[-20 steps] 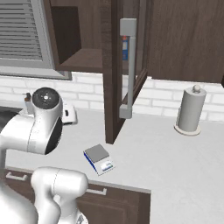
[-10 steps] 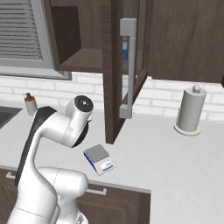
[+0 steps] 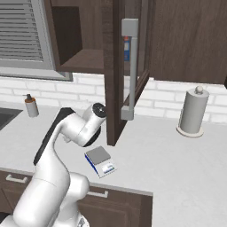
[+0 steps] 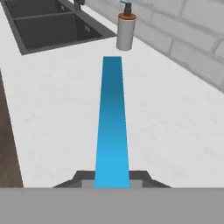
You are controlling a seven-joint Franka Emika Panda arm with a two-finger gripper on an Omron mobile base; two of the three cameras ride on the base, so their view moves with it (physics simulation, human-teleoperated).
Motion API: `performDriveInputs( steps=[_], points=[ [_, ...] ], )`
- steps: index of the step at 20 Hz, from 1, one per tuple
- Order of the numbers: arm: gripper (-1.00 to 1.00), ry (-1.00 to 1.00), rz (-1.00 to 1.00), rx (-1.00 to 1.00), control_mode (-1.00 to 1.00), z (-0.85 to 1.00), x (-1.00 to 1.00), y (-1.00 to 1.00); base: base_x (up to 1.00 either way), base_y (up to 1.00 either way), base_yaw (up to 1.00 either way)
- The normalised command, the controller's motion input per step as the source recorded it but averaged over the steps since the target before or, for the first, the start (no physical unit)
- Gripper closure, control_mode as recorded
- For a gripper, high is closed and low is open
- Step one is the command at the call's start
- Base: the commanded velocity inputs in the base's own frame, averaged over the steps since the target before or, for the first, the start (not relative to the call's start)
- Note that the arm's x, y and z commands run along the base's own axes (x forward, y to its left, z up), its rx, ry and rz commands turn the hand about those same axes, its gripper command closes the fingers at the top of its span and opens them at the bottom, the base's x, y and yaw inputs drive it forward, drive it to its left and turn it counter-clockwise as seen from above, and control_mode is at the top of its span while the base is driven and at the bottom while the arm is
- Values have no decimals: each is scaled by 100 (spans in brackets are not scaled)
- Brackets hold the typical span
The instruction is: Pick the boxed food and place it on the digital scale for weighing, and close the cabinet.
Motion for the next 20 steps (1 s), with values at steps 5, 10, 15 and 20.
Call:
performDriveInputs(
  steps=[5, 10, 15, 20],
  points=[
    [100, 0, 10, -1, -100, -22, 30, -53, 0, 0, 0],
    [100, 0, 1, -4, -100, -31, 8, -19, 0, 0, 0],
    [100, 0, 0, -8, -100, -51, 5, -10, 0, 0, 0],
    [100, 0, 0, 0, -100, -18, 0, -34, 0, 0, 0]
  ],
)
